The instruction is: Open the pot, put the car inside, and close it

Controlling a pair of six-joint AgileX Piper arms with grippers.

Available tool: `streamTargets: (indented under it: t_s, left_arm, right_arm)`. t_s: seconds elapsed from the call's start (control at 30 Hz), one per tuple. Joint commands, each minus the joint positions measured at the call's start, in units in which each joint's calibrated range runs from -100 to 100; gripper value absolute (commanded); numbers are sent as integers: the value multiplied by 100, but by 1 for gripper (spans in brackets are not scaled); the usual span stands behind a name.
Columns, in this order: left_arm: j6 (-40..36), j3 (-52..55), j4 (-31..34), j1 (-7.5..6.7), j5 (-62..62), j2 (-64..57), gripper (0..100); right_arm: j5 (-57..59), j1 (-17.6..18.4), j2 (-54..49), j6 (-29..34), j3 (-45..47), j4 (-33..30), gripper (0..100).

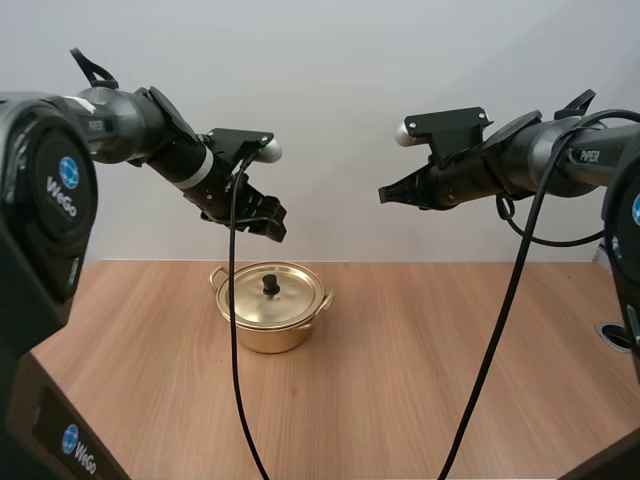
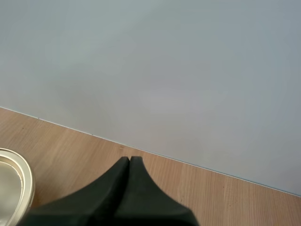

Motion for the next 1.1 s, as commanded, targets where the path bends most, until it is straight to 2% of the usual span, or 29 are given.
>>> streamTargets:
  t_s: [0.0,0.07,0.13,0.23,0.37,0.47,0.53,0.6,0.67,0.73,0.77,0.83,0.9,0.97,1.07]
  left_arm:
    - [1209,478,-1676,41,-220,-976,100]
    - [1997,1163,-2916,121,-544,-1914,100]
    - [2447,1877,-3741,199,-1057,-2857,100]
    - [2526,2999,-4244,353,-2700,-4343,100]
    - [1783,4099,-4240,613,-5612,-6211,100]
    - [1759,4738,-4037,738,-7124,-7338,100]
    - [1769,5026,-3681,738,-7464,-7719,100]
    - [1769,5232,-3492,728,-7115,-7859,100]
    - [1754,5316,-3412,644,-6390,-7869,100]
    - [1671,5327,-3412,460,-5962,-7869,100]
    - [1661,5327,-3412,322,-6067,-7869,100]
    - [1641,5344,-3412,43,-6712,-7869,100]
    - [1652,5494,-3412,-162,-7874,-7953,100]
    - [1788,5843,-3384,-273,-8829,-8117,100]
    - [1851,6579,-3473,-355,-9961,-8330,100]
  right_arm:
    - [2,2,0,-9,11,36,0]
    - [2,2,-12,-101,26,110,0]
    - [-59,2,-101,-410,163,375,0]
    - [-168,2,-406,-1095,489,979,0]
    - [-209,2,-1106,-2140,1059,2207,0]
    - [-209,2,-1746,-2772,1409,2966,0]
    - [-209,2,-2112,-3127,1604,3293,0]
    - [-272,2,-2487,-3293,1792,3408,0]
    - [-575,-8,-2938,-3293,2041,3408,0]
    - [-953,-32,-3475,-3293,2382,3408,0]
    - [-1118,-48,-3763,-3293,2579,3408,0]
    - [-1223,-48,-4279,-3293,2978,3408,0]
    - [-1223,-101,-4714,-3293,3385,3408,0]
    - [-1212,-255,-5020,-3293,3785,3408,0]
    - [-1735,-393,-5295,-3215,4292,3408,0]
